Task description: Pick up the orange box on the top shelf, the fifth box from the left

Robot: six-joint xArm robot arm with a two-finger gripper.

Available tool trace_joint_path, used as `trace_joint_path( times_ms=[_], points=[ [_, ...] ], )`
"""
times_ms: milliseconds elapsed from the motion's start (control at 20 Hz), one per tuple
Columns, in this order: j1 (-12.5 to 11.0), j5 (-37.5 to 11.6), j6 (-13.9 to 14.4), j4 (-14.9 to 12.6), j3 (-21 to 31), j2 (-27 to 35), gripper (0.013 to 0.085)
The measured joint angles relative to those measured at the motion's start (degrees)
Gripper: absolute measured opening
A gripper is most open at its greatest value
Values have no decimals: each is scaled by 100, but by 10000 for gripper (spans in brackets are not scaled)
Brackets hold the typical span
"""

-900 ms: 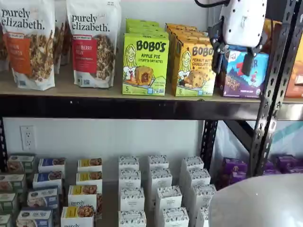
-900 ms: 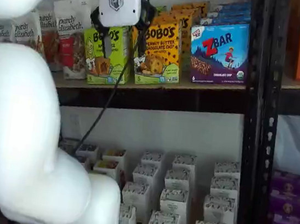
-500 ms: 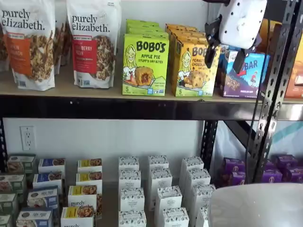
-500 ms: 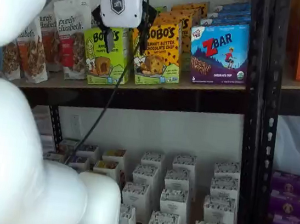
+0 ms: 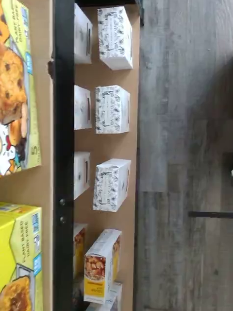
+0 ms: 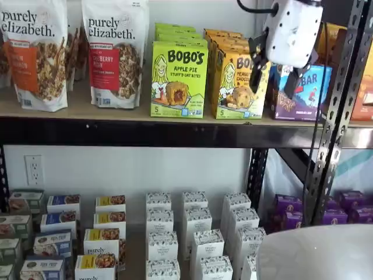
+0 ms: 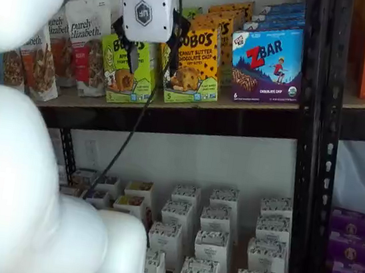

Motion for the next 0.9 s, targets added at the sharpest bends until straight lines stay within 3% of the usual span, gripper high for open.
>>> trace_joint_path(
  times_ms=[100, 250, 400, 700, 900],
  points=[
    [98, -189, 72, -70, 104, -21, 850],
    [363, -417, 288, -413, 162, 57, 850],
    [448, -665, 366, -592, 140, 239, 850],
    [339, -1554, 284, -667, 208, 449, 850],
    [189, -2196, 113, -483, 288, 531, 850]
  ],
)
